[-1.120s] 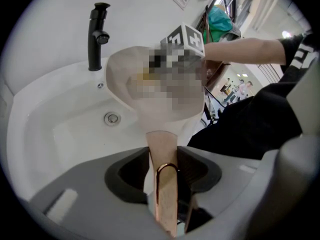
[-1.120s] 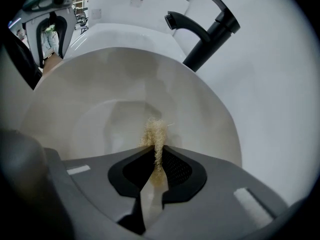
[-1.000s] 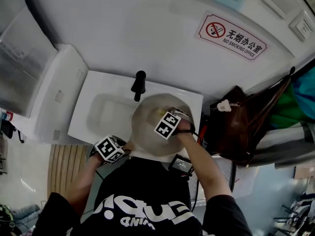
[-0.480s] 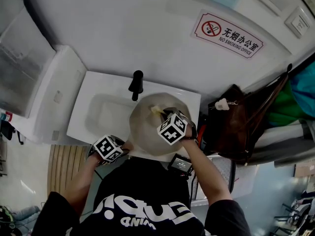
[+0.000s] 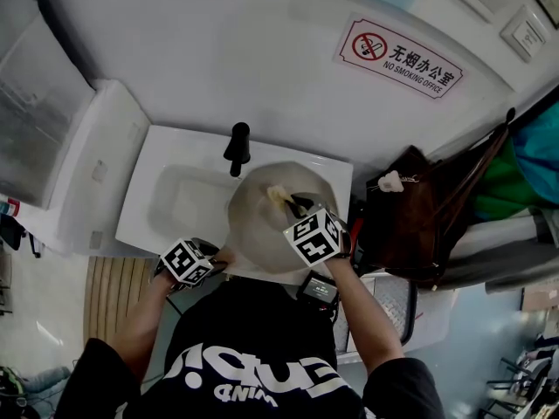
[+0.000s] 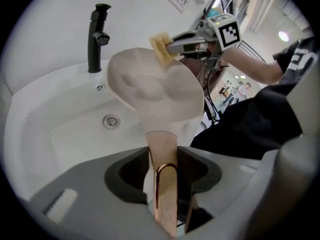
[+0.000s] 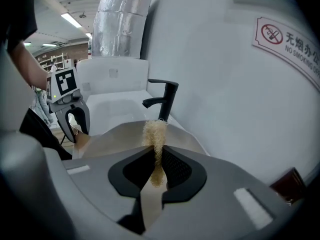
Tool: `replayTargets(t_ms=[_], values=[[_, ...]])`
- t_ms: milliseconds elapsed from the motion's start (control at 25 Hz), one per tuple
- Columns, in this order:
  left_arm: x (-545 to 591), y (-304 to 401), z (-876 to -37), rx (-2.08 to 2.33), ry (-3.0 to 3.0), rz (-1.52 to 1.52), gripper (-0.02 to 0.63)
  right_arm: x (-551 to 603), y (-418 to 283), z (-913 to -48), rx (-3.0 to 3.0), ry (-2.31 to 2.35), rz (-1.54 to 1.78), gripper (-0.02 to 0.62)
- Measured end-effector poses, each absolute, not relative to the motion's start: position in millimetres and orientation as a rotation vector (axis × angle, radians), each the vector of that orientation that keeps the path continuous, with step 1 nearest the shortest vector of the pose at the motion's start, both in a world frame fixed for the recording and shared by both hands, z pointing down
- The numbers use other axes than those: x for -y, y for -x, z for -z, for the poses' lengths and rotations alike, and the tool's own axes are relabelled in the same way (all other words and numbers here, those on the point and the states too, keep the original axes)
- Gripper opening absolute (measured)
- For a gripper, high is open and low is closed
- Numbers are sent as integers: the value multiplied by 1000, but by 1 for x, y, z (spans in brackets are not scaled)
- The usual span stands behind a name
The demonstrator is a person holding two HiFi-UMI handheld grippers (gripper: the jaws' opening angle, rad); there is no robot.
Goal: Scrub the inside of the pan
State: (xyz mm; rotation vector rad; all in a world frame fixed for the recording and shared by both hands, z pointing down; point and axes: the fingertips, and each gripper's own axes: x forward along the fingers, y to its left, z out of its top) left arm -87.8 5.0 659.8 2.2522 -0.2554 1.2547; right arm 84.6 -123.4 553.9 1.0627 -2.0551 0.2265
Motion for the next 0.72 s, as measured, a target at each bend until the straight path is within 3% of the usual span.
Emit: replayTargets(t_ms=[720], values=[[3,90,-647,307,-2331,-1145,175,114,-86,-541,2104,-1096,-239,52]])
